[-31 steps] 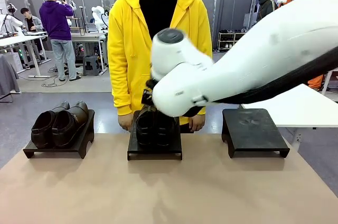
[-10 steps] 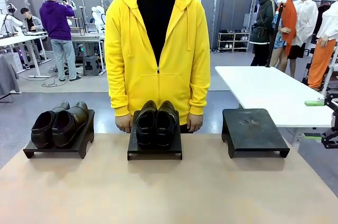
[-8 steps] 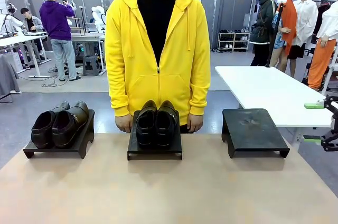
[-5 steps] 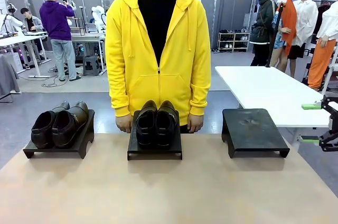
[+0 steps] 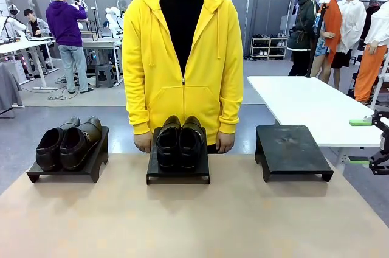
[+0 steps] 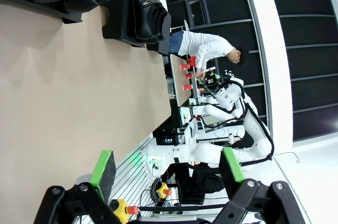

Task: Place the shoes on the stand as instructed by the person.
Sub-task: Pick up another pair of Shoes and place it on the Shoes Stand indicated by the person.

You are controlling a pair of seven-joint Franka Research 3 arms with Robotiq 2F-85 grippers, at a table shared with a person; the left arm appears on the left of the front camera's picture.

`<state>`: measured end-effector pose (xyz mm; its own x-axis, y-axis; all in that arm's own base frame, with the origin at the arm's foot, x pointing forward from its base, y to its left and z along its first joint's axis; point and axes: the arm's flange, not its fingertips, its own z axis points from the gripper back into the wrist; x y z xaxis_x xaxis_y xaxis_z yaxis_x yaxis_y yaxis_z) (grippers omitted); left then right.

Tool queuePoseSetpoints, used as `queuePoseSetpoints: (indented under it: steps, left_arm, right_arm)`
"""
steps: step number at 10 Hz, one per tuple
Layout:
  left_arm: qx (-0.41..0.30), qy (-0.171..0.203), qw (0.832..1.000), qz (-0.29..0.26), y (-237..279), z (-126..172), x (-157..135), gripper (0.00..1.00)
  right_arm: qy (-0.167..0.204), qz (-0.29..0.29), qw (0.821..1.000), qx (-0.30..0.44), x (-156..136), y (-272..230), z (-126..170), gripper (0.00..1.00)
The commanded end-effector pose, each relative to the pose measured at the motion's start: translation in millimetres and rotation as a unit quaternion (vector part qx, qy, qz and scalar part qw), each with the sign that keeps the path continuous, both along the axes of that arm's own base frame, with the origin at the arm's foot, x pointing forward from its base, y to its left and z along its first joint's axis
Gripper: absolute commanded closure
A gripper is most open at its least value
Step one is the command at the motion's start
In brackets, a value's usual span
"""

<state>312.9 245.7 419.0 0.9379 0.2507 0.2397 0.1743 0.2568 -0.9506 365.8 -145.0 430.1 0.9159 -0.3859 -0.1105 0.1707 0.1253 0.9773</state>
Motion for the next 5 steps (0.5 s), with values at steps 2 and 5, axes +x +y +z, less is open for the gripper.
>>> queuePoseSetpoints:
  steps: [2, 5]
  left_arm:
    - [0.005, -0.006, 1.0, -0.002, -1.4, 1.0, -2.7, 0.0]
    - [0.005, -0.006, 1.0, -0.002, -1.4, 1.0, -2.7, 0.0]
  right_arm:
    - [-0.002, 0.001, 1.0, 0.005, 0.5, -2.0, 0.7, 0.0]
    - [-0.002, 0.001, 1.0, 0.005, 0.5, -2.0, 0.7, 0.0]
